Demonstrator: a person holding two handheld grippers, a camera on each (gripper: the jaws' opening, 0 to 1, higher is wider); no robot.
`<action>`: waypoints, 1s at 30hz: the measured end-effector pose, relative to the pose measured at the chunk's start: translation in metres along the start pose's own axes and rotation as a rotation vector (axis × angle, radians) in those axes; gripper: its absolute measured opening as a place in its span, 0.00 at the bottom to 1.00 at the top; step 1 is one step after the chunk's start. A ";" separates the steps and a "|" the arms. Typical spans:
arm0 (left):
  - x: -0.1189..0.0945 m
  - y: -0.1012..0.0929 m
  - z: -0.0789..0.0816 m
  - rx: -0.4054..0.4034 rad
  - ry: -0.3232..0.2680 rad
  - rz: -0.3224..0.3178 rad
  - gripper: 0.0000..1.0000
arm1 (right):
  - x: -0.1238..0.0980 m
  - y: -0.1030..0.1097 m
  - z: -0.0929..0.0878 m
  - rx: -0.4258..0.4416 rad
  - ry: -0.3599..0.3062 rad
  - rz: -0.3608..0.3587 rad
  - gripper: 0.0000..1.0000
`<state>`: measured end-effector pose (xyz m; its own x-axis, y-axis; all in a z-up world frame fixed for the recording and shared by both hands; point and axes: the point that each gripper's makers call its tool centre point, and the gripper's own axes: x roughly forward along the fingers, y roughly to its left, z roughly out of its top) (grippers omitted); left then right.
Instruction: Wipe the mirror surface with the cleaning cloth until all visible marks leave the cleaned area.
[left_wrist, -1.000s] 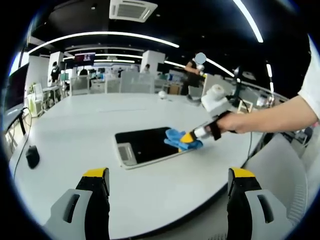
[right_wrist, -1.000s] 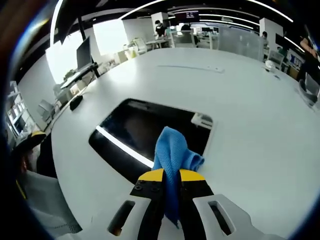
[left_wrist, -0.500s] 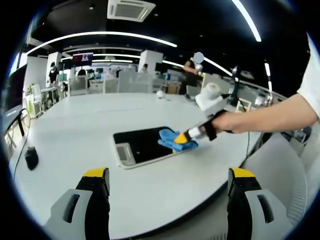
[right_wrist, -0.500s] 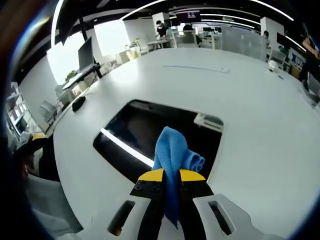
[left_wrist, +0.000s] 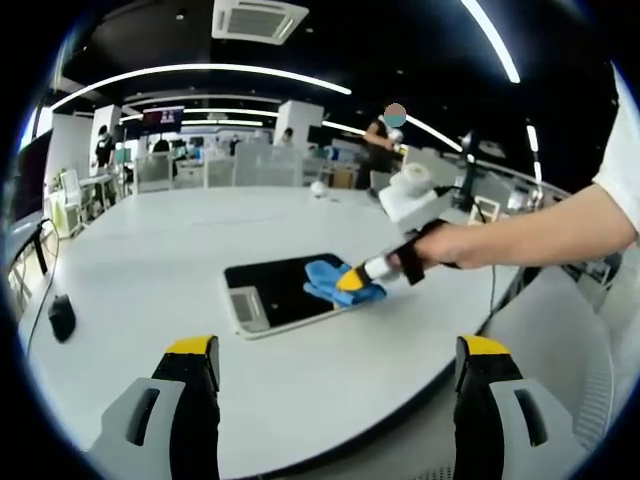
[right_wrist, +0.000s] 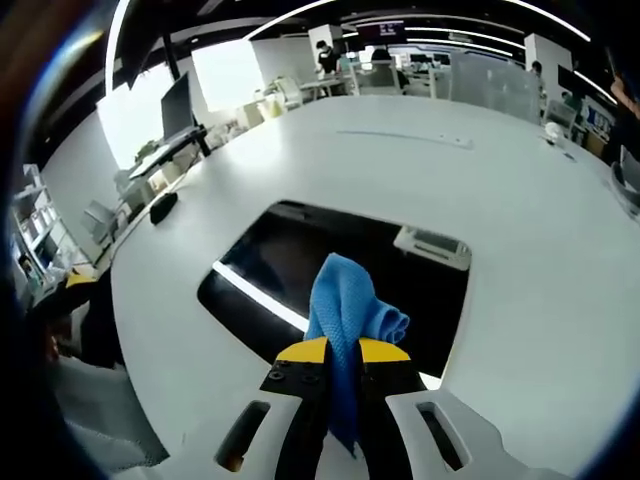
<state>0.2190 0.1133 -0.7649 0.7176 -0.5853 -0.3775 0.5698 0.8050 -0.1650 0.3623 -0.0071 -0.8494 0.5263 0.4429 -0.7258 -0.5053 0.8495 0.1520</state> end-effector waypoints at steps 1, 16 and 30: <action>0.000 0.000 0.000 0.000 -0.001 -0.001 0.99 | 0.001 0.001 0.000 0.000 0.000 0.002 0.04; 0.000 0.000 -0.001 0.008 -0.001 0.000 0.98 | 0.011 0.024 0.006 -0.009 0.000 0.033 0.04; 0.000 -0.002 0.000 0.013 -0.005 -0.012 0.98 | 0.019 0.039 0.011 -0.012 -0.003 0.054 0.04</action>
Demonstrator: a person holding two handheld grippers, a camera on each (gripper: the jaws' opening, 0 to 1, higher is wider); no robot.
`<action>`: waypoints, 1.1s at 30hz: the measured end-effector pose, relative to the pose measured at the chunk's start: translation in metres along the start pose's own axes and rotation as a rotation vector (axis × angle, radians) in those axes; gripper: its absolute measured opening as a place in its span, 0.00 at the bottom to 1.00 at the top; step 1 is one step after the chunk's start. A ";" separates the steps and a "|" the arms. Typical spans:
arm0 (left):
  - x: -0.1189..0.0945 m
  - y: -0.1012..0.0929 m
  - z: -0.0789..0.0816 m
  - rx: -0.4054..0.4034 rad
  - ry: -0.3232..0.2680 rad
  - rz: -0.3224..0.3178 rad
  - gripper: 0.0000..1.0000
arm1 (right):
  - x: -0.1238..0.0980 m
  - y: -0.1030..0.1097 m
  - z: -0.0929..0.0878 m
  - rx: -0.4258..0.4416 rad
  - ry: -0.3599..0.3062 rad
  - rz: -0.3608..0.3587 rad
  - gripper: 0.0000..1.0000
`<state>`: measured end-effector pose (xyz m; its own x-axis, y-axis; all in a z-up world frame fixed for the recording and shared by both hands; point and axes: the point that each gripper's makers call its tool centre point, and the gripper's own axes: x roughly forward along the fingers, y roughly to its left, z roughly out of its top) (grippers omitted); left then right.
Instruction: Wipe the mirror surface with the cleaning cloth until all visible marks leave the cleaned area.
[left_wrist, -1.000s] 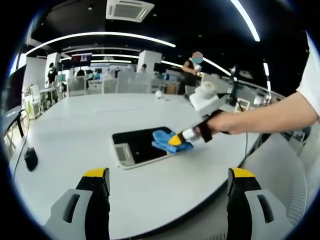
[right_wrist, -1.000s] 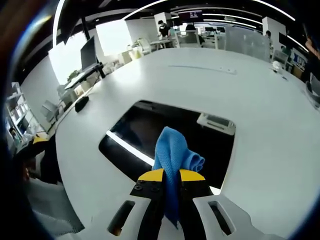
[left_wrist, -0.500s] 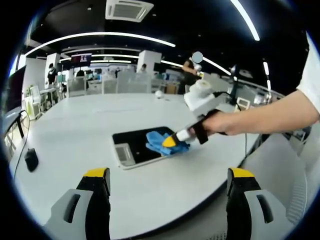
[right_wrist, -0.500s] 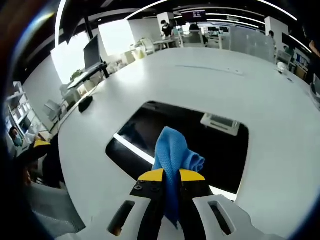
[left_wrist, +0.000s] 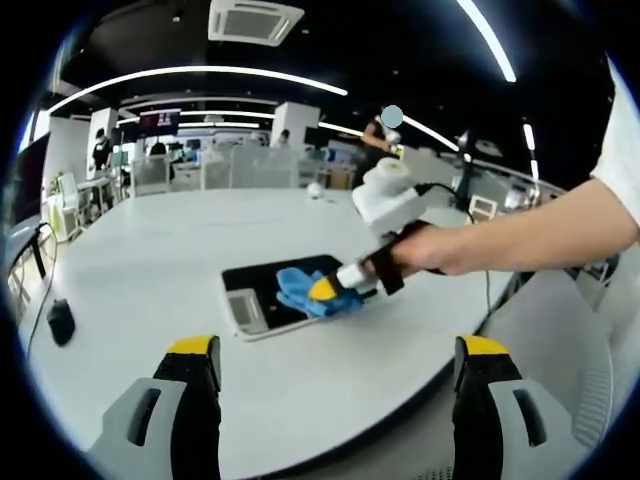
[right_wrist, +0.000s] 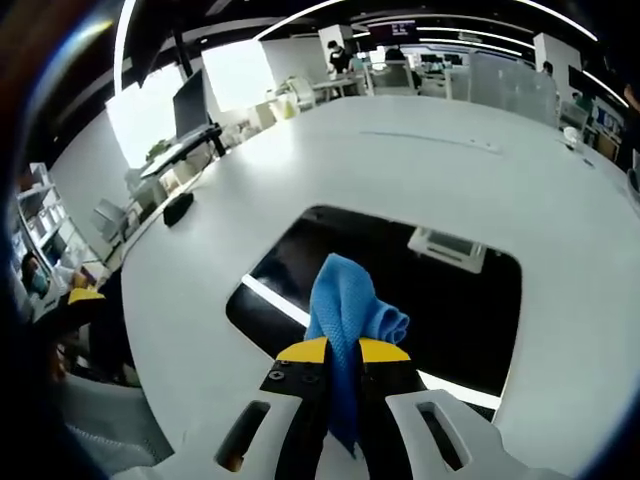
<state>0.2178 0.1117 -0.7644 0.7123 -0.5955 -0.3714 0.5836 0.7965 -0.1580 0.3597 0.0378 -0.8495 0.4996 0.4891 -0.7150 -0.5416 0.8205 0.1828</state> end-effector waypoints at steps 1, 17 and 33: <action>0.000 0.000 0.000 0.001 -0.001 -0.002 0.98 | 0.001 0.001 0.000 -0.002 0.000 0.002 0.04; -0.001 -0.003 0.001 0.007 -0.002 -0.023 0.97 | 0.015 0.027 0.008 -0.030 0.004 0.038 0.04; 0.000 -0.006 0.000 0.008 0.000 -0.036 0.98 | 0.021 0.039 0.012 -0.025 -0.004 0.056 0.04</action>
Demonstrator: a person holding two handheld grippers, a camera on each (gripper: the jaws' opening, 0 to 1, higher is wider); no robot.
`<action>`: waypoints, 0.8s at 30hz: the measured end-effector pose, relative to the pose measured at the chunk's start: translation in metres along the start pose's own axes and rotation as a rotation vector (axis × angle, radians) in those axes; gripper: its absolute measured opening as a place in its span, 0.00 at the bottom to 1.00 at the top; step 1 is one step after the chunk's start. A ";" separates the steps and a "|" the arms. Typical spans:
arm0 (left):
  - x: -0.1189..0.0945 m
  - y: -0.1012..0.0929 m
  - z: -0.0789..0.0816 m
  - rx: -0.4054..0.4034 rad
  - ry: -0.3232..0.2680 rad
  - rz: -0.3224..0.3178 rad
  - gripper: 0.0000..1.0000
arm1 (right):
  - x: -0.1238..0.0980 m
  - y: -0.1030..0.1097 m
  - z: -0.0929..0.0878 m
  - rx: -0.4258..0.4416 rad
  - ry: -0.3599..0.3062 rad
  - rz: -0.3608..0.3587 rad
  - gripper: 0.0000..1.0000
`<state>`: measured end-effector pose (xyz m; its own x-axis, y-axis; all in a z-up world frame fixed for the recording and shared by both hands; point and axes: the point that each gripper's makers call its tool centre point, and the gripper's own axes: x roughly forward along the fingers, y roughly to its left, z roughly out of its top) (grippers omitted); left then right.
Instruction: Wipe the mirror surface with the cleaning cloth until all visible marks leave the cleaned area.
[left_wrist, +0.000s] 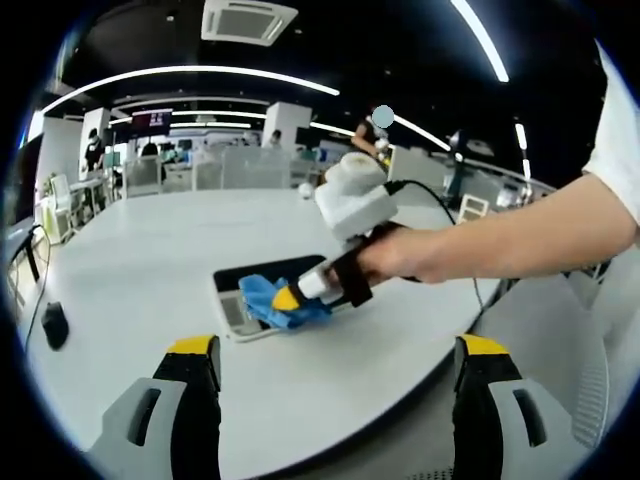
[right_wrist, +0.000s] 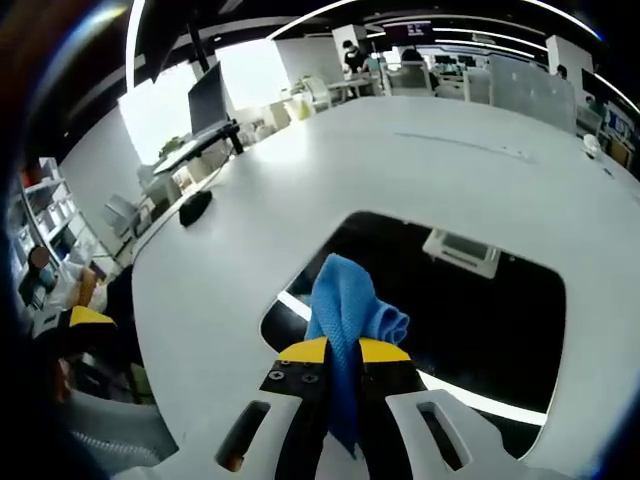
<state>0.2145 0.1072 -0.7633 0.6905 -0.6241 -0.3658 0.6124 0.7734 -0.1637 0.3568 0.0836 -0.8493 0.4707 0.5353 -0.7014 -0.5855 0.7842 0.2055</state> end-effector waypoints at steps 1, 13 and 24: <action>0.000 0.000 0.000 0.000 0.000 -0.001 0.98 | 0.000 0.001 0.000 -0.002 0.000 0.001 0.04; 0.001 -0.002 0.001 -0.001 -0.003 -0.012 0.98 | 0.006 0.011 0.003 -0.011 0.004 0.027 0.04; 0.001 -0.003 0.001 -0.006 -0.010 -0.020 0.98 | 0.010 0.018 0.004 -0.015 0.008 0.038 0.04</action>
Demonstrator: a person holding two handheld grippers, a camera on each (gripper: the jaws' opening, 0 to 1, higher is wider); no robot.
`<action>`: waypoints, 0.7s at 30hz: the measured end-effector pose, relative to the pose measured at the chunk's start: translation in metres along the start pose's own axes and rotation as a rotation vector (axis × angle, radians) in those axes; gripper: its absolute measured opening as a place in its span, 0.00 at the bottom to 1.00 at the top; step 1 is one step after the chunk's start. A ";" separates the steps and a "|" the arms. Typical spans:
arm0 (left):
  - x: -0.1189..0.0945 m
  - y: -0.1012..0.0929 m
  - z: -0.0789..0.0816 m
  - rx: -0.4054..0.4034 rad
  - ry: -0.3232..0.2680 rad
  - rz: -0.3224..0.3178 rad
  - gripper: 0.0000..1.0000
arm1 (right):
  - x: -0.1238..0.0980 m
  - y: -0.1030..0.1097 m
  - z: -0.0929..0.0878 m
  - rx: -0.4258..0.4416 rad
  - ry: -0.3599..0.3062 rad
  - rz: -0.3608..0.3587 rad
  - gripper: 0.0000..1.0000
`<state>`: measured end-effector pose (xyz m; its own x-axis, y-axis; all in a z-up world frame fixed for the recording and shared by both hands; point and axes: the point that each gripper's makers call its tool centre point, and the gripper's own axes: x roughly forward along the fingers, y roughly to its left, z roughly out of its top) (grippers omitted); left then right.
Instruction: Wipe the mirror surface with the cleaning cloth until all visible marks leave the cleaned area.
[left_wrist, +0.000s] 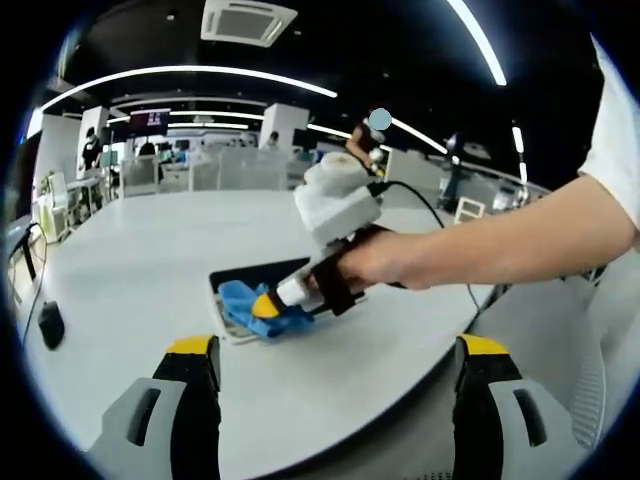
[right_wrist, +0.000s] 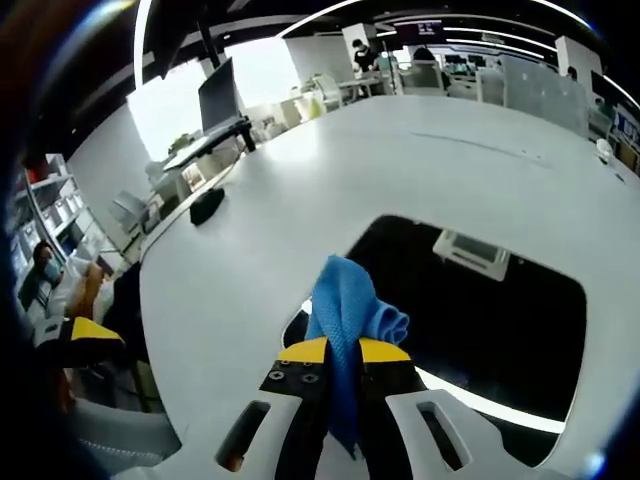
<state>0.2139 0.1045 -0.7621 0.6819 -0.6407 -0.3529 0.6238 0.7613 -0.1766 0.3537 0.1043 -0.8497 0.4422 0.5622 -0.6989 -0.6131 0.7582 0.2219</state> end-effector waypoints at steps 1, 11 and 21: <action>0.000 0.000 0.000 0.000 0.000 -0.001 0.98 | 0.000 0.000 0.000 0.000 0.000 0.000 0.04; 0.000 0.000 0.001 0.001 -0.005 0.000 0.98 | 0.005 0.010 0.002 0.000 -0.001 0.017 0.04; 0.000 -0.001 0.001 0.001 -0.008 -0.007 0.98 | 0.010 0.019 0.005 -0.007 0.002 0.037 0.04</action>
<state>0.2140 0.1037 -0.7608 0.6808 -0.6464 -0.3445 0.6286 0.7570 -0.1782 0.3496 0.1260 -0.8488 0.4174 0.5892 -0.6918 -0.6334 0.7345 0.2434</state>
